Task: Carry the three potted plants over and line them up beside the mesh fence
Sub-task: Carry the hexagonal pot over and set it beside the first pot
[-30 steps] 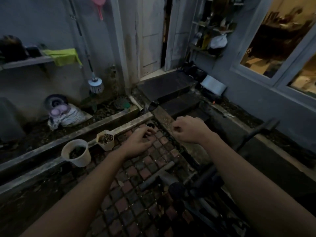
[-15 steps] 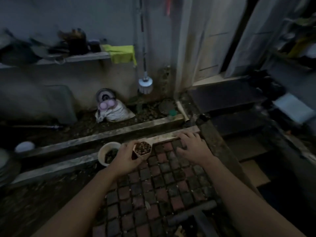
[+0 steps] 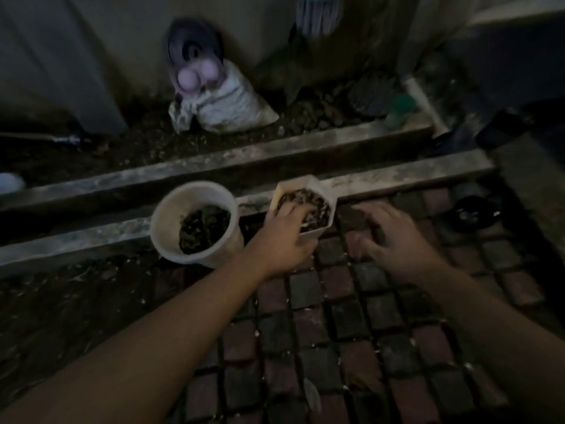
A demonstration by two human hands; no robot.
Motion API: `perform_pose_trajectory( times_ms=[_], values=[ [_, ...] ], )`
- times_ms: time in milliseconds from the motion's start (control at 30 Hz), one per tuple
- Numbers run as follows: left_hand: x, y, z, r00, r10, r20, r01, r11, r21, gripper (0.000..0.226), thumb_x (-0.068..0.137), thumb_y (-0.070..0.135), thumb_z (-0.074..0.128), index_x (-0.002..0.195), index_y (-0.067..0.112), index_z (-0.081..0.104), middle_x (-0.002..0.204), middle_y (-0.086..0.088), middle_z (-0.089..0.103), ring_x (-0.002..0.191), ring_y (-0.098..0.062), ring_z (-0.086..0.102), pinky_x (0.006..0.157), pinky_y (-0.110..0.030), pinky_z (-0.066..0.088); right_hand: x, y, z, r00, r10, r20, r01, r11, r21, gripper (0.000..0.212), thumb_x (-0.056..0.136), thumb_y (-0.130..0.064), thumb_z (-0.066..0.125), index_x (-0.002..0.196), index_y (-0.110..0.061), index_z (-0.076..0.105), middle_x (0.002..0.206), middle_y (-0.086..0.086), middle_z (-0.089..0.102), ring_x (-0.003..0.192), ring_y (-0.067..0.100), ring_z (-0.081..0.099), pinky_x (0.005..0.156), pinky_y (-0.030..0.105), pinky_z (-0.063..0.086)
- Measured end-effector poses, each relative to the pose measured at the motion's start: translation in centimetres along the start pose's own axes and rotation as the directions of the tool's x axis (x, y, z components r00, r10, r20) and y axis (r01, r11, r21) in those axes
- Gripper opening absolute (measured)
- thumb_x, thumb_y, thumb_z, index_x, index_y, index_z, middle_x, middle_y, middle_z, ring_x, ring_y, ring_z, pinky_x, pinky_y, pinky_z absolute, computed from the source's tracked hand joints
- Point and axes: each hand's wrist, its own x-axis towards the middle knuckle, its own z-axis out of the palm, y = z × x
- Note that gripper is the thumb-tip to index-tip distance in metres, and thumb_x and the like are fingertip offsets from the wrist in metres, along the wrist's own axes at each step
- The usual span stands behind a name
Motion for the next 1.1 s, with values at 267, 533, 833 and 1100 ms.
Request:
perform_pose_trajectory(
  times_ms=[267, 533, 833, 1100],
  values=[
    [10.7, -10.9, 17.6, 0.937, 0.166, -0.309, -0.121, 0.980, 0.160, 0.042, 0.107, 0.034, 0.047, 0.147, 0.022, 0.047, 0.168, -0.004, 0.019, 0.154, -0.035, 0.011, 0.125, -0.063, 0.021, 9.4, 12.9, 15.6, 0.938, -0.321, -0.131, 0.290, 0.933, -0.212, 0.048, 0.094, -0.043, 0.058, 0.137, -0.020, 0.059, 0.146, 0.009, 0.056, 0.142, 0.031, 0.043, 0.121, 0.049, 0.023],
    [12.7, -12.8, 19.2, 0.789, 0.219, -0.574, -0.283, 0.959, -0.023, 0.012, 0.097, 0.012, 0.063, 0.105, 0.004, 0.067, 0.148, -0.026, 0.040, 0.136, -0.048, 0.037, 0.108, -0.043, 0.033, 14.1, 14.7, 16.0, 0.787, -0.587, -0.191, 0.548, 0.807, -0.220, 0.011, 0.092, -0.007, 0.063, 0.095, -0.003, 0.072, 0.104, 0.014, 0.071, 0.110, 0.033, 0.064, 0.120, 0.050, 0.033],
    [13.2, -13.0, 19.4, 0.780, 0.094, -0.619, -0.212, 0.970, -0.121, 0.011, 0.089, -0.002, 0.066, 0.097, 0.006, 0.064, 0.150, -0.023, 0.036, 0.138, -0.043, 0.036, 0.109, -0.044, 0.032, 12.1, 13.5, 19.0, 0.817, -0.432, -0.382, 0.438, 0.896, -0.077, 0.011, 0.088, -0.007, 0.057, 0.086, -0.005, 0.067, 0.094, 0.008, 0.068, 0.115, 0.024, 0.052, 0.124, 0.023, 0.017],
    [12.1, -14.6, 19.5, 0.768, -0.135, -0.626, -0.181, 0.892, -0.414, 0.027, 0.096, -0.005, 0.058, 0.112, 0.017, 0.063, 0.147, -0.018, 0.032, 0.142, -0.030, 0.038, 0.112, -0.013, 0.025, 9.4, 9.8, 22.6, 0.797, -0.365, -0.481, 0.363, 0.926, -0.101, 0.010, 0.088, -0.020, 0.056, 0.084, -0.021, 0.065, 0.095, -0.005, 0.067, 0.108, 0.029, 0.054, 0.109, 0.060, 0.034]
  ],
)
